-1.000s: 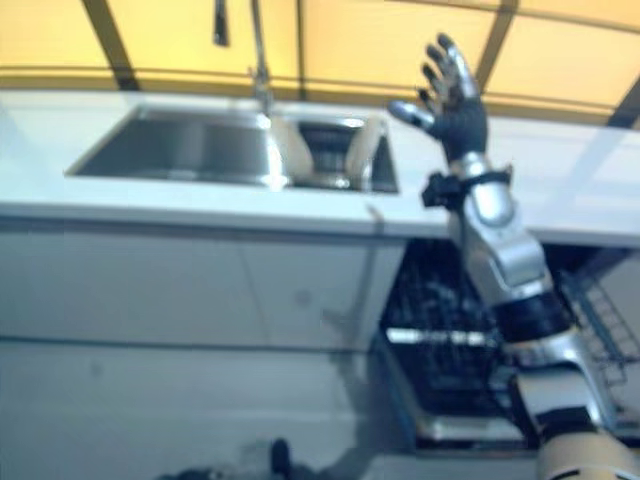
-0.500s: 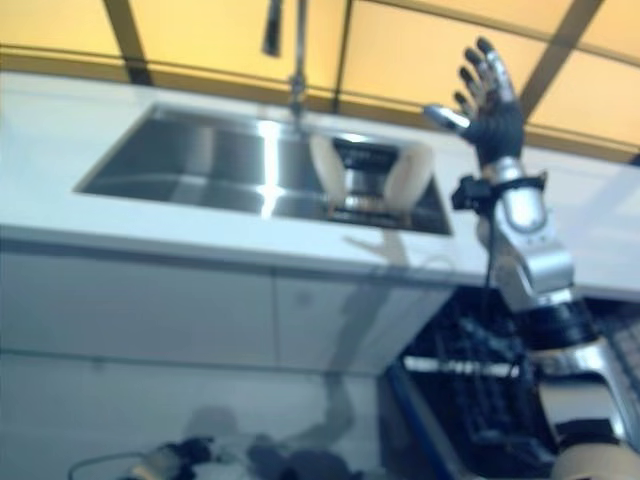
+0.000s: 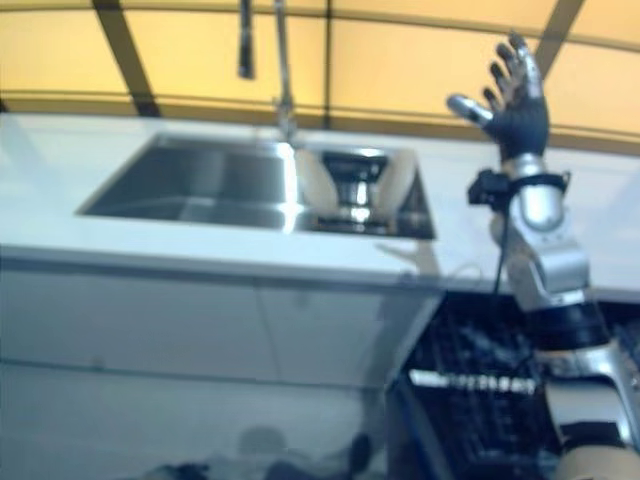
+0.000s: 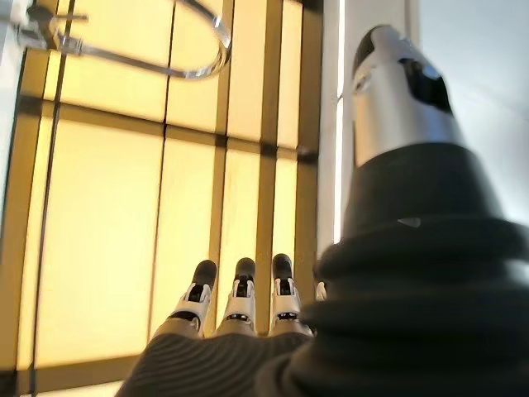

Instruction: Take plates into dishwasher

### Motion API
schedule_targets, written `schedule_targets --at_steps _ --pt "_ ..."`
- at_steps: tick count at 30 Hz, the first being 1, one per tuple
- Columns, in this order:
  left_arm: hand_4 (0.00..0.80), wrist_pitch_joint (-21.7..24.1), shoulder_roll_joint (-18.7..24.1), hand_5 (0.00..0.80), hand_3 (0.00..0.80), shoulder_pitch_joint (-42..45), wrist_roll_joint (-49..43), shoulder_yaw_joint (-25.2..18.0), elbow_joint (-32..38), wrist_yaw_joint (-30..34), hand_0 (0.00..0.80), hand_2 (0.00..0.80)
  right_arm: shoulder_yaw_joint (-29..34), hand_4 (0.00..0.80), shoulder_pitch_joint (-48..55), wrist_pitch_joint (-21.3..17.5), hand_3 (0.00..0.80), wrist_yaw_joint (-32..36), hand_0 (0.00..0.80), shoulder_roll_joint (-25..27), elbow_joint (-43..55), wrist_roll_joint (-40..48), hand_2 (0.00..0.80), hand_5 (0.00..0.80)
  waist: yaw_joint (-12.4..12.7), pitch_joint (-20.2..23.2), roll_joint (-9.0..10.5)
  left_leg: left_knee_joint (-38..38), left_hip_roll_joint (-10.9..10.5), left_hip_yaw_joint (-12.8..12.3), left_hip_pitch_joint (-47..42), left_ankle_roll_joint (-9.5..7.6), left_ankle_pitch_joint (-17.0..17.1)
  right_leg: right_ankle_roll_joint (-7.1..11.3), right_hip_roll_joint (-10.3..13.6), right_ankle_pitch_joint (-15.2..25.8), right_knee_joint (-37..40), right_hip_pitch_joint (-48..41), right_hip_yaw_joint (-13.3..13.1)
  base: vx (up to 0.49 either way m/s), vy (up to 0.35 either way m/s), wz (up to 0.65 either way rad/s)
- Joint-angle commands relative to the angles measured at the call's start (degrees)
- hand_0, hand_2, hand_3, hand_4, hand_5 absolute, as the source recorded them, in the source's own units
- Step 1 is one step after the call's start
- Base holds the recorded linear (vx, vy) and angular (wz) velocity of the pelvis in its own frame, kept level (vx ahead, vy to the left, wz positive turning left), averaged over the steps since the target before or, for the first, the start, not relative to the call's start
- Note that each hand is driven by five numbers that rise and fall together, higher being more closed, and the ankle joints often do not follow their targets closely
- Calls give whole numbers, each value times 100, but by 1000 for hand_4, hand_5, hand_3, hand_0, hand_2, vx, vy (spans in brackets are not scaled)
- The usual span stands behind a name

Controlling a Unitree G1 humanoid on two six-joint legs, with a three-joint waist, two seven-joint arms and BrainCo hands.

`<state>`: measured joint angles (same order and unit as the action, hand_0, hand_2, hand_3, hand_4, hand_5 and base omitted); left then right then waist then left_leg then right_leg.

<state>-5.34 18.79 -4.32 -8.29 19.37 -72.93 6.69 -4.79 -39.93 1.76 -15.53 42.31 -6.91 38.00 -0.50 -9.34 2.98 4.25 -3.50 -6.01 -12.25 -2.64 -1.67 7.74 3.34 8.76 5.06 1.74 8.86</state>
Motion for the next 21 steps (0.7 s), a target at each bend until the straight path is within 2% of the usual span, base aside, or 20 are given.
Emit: schedule_targets --at_steps 1,4,5,7,9,10,13,15,17,18,21 --pt "0 116 206 0 0 -234 -232 -4 -79 -36 0 0 218 0 -431 -221 0 -106 0 66 172 -75 0 0 56 -20 -16 -851 -102 68 439 -357 -1054 -139 -37 -201 -90 295 -411 371 -480 14" --pt "0 223 151 0 0 -129 -118 -96 -178 -22 0 0 175 0 -455 -97 0 106 0 9 183 -28 0 0 29 77 -102 -1076 130 -168 119 -154 -1291 -211 -89 -563 -575 314 -260 447 -469 0" --pt "0 258 128 0 0 -72 -175 -121 -180 -5 0 0 144 0 -442 -62 0 146 0 -10 203 -33 0 0 21 118 -125 -1151 194 -231 54 -86 -1262 -273 -131 -662 -626 267 -247 472 -464 -5" --pt "0 365 59 0 0 61 -147 -149 -170 -30 0 0 37 0 -446 -13 0 220 0 -45 215 -31 0 0 14 209 -148 -1546 334 -334 82 85 -934 -444 -254 -829 -610 115 -281 421 -455 -2" --pt "0 509 -36 0 0 142 -157 -195 -146 -85 0 0 -52 0 -450 8 0 290 0 -76 221 -65 0 0 23 270 -163 -2235 459 -414 277 288 -467 -624 -392 -953 -467 -121 -307 347 -427 0" --pt "0 546 -65 0 0 159 -140 -195 -134 -119 0 0 -88 0 -465 8 0 316 0 -79 206 -58 0 0 25 283 -175 -2473 503 -435 361 345 -358 -681 -436 -981 -426 -182 -304 302 -393 7" --pt "0 675 -125 0 0 196 38 -195 -63 -235 0 0 -202 0 -480 -8 0 478 0 -98 139 -142 0 0 50 278 -228 -3907 732 -626 927 580 113 -966 -606 -1184 -356 -486 -201 252 -356 3" --pt "0 711 -120 0 0 171 64 -179 7 -256 0 0 -268 0 -529 -5 0 427 0 -69 103 -126 0 0 64 243 -246 -4738 922 -675 1426 578 63 -1120 -681 -1333 -455 -594 -76 154 -287 5" --pt "0 634 -82 0 0 131 133 -144 125 -214 0 0 -279 0 -553 26 0 343 0 -65 86 -138 0 0 74 193 -221 -4777 908 -601 1671 478 -169 -1143 -647 -1433 -583 -638 43 89 -186 5" --pt "0 591 -76 0 0 106 163 -122 186 -220 0 0 -273 0 -545 56 0 299 0 -98 80 -212 0 0 91 142 -197 -4575 806 -548 1794 390 -373 -1120 -605 -1469 -642 -682 91 78 -129 2" --pt "0 506 -35 0 0 60 117 -122 282 -186 0 0 -329 0 -653 114 0 200 0 -169 -19 -313 0 0 83 88 -66 -3512 686 -639 1665 310 -442 -1066 -483 -1521 -625 -800 193 96 -82 4"
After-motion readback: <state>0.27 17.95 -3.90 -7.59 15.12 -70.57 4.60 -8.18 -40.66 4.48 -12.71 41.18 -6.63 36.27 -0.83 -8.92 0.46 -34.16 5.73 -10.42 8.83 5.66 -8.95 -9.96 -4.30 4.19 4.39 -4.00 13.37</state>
